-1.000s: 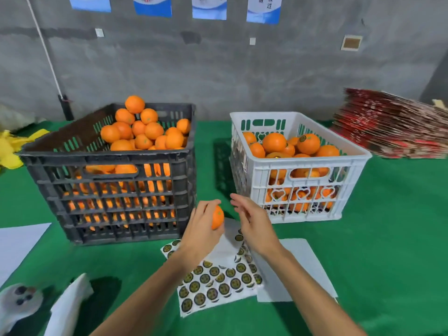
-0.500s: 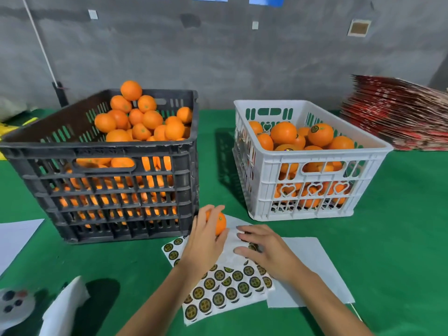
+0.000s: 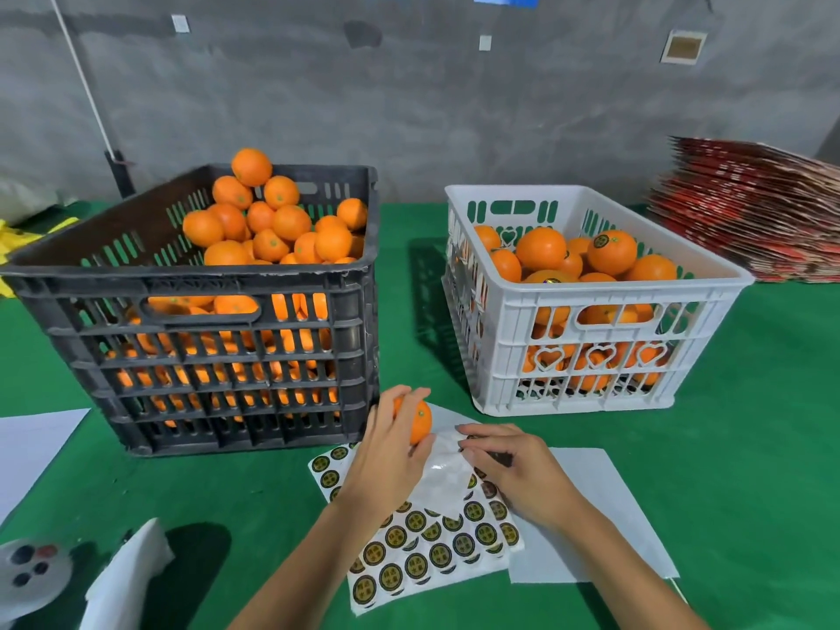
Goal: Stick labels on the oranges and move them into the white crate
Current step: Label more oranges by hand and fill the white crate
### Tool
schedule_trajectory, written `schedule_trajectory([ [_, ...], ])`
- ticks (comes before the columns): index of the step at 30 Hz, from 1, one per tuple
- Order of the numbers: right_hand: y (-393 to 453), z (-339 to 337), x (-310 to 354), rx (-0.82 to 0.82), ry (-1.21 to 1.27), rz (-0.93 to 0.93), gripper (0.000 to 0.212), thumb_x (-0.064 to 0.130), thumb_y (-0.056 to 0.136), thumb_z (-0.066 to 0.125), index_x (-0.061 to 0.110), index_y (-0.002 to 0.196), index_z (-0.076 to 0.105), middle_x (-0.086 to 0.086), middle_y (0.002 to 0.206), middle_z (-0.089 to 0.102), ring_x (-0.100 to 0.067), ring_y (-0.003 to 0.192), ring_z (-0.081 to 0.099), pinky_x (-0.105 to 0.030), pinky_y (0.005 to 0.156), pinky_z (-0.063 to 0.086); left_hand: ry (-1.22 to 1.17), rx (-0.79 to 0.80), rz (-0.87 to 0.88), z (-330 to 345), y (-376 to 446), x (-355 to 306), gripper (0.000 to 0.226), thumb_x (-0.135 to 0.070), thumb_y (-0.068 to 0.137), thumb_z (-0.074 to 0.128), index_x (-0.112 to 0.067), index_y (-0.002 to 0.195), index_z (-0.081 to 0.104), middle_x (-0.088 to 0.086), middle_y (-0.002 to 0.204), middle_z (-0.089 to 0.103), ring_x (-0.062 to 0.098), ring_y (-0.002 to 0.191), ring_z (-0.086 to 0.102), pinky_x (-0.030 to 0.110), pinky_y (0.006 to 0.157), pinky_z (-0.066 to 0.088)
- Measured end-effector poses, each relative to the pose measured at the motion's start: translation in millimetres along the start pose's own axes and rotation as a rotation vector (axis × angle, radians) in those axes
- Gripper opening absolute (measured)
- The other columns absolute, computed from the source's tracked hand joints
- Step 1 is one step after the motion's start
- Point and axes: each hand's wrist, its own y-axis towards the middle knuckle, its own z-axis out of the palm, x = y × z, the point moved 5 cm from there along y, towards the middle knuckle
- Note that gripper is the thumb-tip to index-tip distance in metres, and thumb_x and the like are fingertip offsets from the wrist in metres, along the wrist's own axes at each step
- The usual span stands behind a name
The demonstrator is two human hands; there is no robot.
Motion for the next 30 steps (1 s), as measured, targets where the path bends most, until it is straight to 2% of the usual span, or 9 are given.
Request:
schedule_trajectory([
  [2, 0, 0, -1, -0.019, 0.015, -0.003, 0.015, 0.035, 0.093, 0.074, 0.045, 0.104, 0.079, 0.03, 0.122, 0.067, 0.005, 0.122, 0.055, -0.019, 0.102, 0.044, -0.001, 0.003, -0.001, 0, -1, 0, 0.058, -0.028, 0.099, 0.063, -0.033, 0.15, 0.035, -0.01, 0.151, 0.023, 0.015, 0.139, 0.035, 0.038, 0.113, 0.042],
  [7, 4, 4, 0, -0.211, 0.376, 0.23, 0.012, 0.022, 0.095, 0.073, 0.027, 0.09, 0.082, 0.011, 0.103, 0.078, -0.011, 0.101, 0.073, -0.036, 0.096, 0.056, -0.021, 0.016, -0.013, 0, -2, 0, 0.058, -0.031, 0.099, 0.063, -0.035, 0.15, 0.035, -0.013, 0.151, 0.023, 0.014, 0.14, 0.035, 0.038, 0.113, 0.042],
  [9, 5, -4, 13, -0.377, 0.329, 0.206, 0.013, 0.025, 0.098, 0.069, 0.028, 0.091, 0.08, 0.012, 0.095, 0.078, -0.007, 0.094, 0.073, -0.029, 0.089, 0.057, -0.065, 0.018, -0.018, -3, -2, -4, 0.059, -0.033, 0.098, 0.064, -0.038, 0.148, 0.034, -0.016, 0.15, 0.024, 0.012, 0.139, 0.036, 0.039, 0.112, 0.044],
  [12, 8, -17, 61, -0.537, 0.087, -0.036, 0.013, 0.027, 0.1, 0.064, 0.03, 0.101, 0.077, 0.021, 0.099, 0.073, 0.0, 0.097, 0.067, -0.011, 0.083, 0.05, -0.208, -0.039, -0.046, -16, 1, -16, 0.062, -0.042, 0.094, 0.069, -0.047, 0.144, 0.033, -0.028, 0.145, 0.029, 0.006, 0.132, 0.045, 0.036, 0.106, 0.049],
  [15, 10, -12, 105, -0.522, -0.083, -0.184, 0.017, 0.025, 0.101, 0.063, 0.024, 0.11, 0.078, 0.02, 0.109, 0.071, -0.002, 0.108, 0.063, -0.018, 0.092, 0.049, -0.351, -0.111, -0.045, -30, 8, -34, 0.067, -0.034, 0.091, 0.075, -0.051, 0.141, 0.034, -0.037, 0.14, 0.033, 0.002, 0.125, 0.053, 0.033, 0.104, 0.051],
  [19, 4, -19, 130, -0.394, 0.12, -0.22, 0.027, 0.032, 0.103, 0.058, 0.027, 0.125, 0.073, 0.018, 0.126, 0.068, -0.001, 0.123, 0.06, -0.024, 0.102, 0.05, -0.406, -0.134, -0.011, -47, 18, -52, 0.071, -0.025, 0.091, 0.074, -0.056, 0.14, 0.033, -0.036, 0.14, 0.035, 0.001, 0.125, 0.053, 0.033, 0.102, 0.052],
  [24, 1, -23, 153, -0.297, 0.026, -0.153, 0.065, 0.057, 0.098, 0.054, 0.033, 0.156, 0.035, 0.021, 0.155, 0.041, 0.004, 0.14, 0.041, -0.021, 0.113, 0.042, -0.453, -0.139, 0.071, -68, 40, -85, 0.067, -0.017, 0.099, 0.061, -0.06, 0.142, 0.034, -0.039, 0.141, 0.032, -0.004, 0.127, 0.049, 0.034, 0.103, 0.053],
  [28, 20, -72, 177, -0.455, -0.066, -0.177, 0.074, 0.049, 0.094, 0.067, 0.029, 0.157, 0.034, 0.017, 0.142, 0.054, 0.002, 0.125, 0.054, -0.024, 0.107, 0.048, -0.28, -0.114, 0.203, -85, 66, -130, 0.086, -0.01, 0.097, 0.062, -0.065, 0.145, 0.018, -0.048, 0.145, 0.02, -0.022, 0.127, 0.037, 0.014, 0.106, 0.041],
  [30, 34, -97, 186, -0.49, -0.101, -0.191, 0.07, 0.046, 0.092, 0.071, 0.028, 0.153, 0.041, 0.016, 0.129, 0.061, 0.002, 0.113, 0.06, -0.022, 0.099, 0.052, -0.188, -0.099, 0.248, -96, 82, -152, 0.093, -0.005, 0.093, 0.06, -0.06, 0.15, 0.011, -0.039, 0.154, 0.02, -0.019, 0.132, 0.033, 0.012, 0.107, 0.034],
])
